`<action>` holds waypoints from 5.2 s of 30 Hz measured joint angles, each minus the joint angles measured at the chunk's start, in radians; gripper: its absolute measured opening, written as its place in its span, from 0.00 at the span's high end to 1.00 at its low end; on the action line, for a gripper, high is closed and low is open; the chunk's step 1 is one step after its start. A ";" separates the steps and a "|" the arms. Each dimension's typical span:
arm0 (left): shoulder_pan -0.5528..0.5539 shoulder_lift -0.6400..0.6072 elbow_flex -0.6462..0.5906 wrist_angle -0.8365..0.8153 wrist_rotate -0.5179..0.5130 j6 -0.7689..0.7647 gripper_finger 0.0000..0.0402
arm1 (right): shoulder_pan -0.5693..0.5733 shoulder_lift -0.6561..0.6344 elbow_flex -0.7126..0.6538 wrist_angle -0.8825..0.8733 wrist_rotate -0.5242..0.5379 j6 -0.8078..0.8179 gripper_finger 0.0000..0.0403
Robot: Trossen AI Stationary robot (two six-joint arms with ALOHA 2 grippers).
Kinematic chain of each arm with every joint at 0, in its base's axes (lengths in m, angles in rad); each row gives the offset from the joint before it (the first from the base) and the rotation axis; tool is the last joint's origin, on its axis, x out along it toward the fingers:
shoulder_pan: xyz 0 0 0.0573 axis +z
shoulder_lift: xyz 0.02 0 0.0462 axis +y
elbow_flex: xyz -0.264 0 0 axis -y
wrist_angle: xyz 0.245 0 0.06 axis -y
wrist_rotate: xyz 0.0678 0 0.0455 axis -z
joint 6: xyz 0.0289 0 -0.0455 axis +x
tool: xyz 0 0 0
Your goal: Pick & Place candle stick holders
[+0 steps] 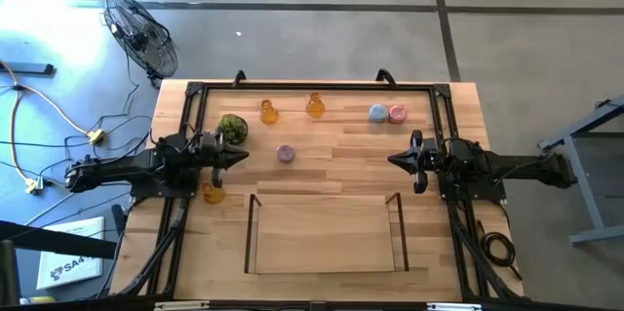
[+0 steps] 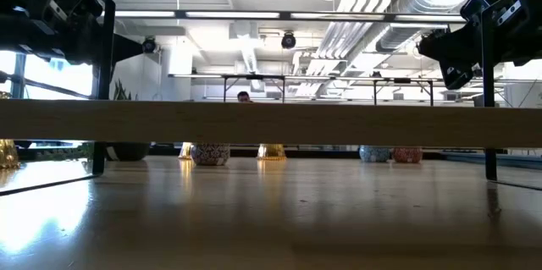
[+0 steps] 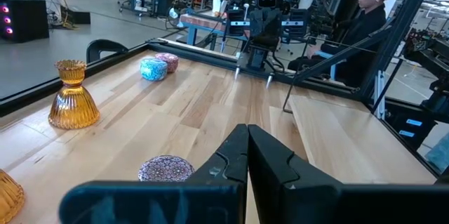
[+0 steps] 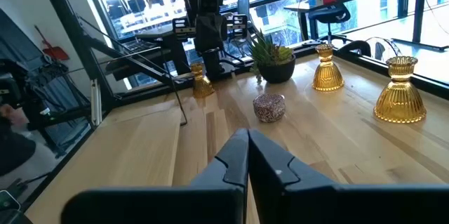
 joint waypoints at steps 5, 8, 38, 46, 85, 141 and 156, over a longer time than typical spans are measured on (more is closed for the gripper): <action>0.000 0.000 0.000 0.000 0.000 0.000 1.00 | 0.000 0.000 0.000 0.000 0.000 0.000 0.99; 0.000 0.000 0.000 0.000 0.000 0.000 1.00 | 0.000 0.000 0.000 0.000 0.000 0.000 0.99; 0.000 0.000 0.000 0.000 -0.007 -0.010 1.00 | 0.000 0.000 0.000 0.092 -0.059 -0.074 0.96; 0.000 0.001 0.028 -0.026 -0.047 -0.026 0.87 | 0.000 0.003 0.000 0.092 0.006 -0.079 0.75; 0.130 1.060 1.489 -1.079 -0.493 0.460 0.41 | 0.000 0.003 0.071 0.032 0.181 -0.113 0.38; 0.562 1.949 1.804 -1.380 -0.013 0.197 0.41 | 0.000 0.004 0.071 -0.038 0.144 -0.262 0.38; 0.523 1.949 1.804 -1.390 0.115 0.143 0.41 | 0.000 0.004 0.071 -0.074 0.144 -0.266 0.38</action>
